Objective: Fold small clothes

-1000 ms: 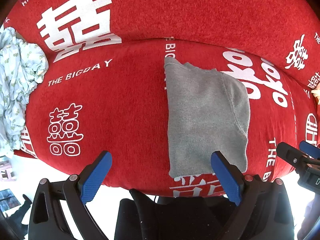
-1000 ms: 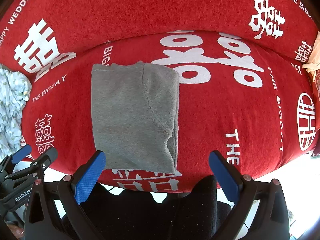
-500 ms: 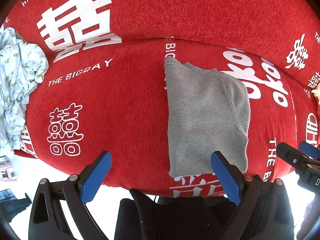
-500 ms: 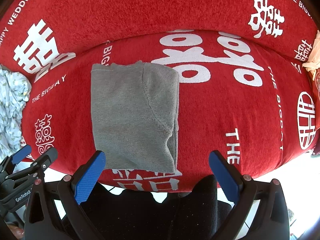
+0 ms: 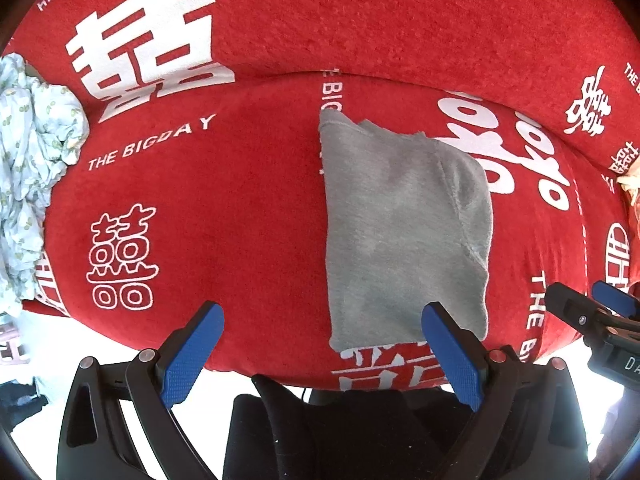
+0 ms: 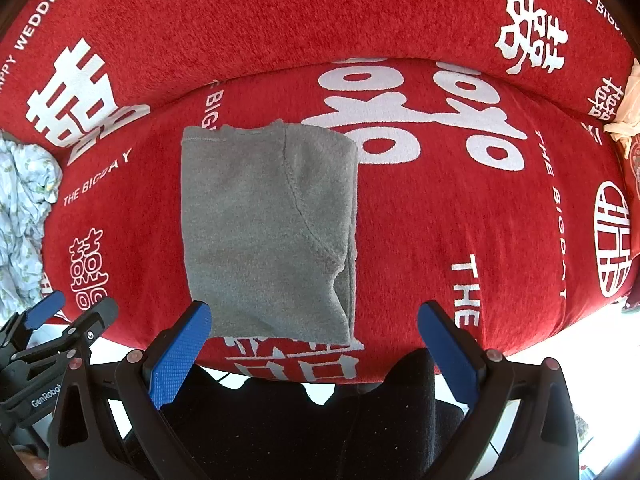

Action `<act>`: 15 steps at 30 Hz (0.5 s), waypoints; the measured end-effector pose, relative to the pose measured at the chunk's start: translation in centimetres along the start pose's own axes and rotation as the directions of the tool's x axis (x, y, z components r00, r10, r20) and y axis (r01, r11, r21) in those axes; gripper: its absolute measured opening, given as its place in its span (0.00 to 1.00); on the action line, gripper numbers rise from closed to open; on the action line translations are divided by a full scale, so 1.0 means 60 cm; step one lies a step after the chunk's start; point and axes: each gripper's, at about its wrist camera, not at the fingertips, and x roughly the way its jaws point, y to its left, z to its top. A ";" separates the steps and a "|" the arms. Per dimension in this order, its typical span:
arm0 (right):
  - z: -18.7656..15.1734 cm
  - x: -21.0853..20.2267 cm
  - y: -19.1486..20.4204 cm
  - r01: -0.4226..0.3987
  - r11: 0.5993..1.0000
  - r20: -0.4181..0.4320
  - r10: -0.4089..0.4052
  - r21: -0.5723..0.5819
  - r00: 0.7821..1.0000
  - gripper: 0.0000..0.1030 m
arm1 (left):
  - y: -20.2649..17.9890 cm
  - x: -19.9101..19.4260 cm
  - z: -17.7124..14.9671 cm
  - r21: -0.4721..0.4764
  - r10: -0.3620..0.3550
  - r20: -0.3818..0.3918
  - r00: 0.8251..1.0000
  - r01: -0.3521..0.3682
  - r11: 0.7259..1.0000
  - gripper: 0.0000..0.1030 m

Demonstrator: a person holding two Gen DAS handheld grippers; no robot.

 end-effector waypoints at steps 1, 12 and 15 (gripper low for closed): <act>0.000 0.000 -0.001 0.001 1.000 0.000 -0.001 0.000 1.000 1.00 | -0.001 0.001 -0.001 -0.002 0.000 -0.002 1.000 0.000 1.000 0.97; -0.002 0.001 -0.001 0.001 1.000 0.000 -0.001 -0.002 1.000 1.00 | -0.007 0.000 -0.001 -0.010 -0.002 0.003 1.000 0.002 1.000 0.97; -0.001 0.001 -0.001 0.000 1.000 -0.002 0.000 0.000 1.000 1.00 | -0.008 0.000 0.000 -0.011 -0.003 0.001 1.000 0.003 1.000 0.97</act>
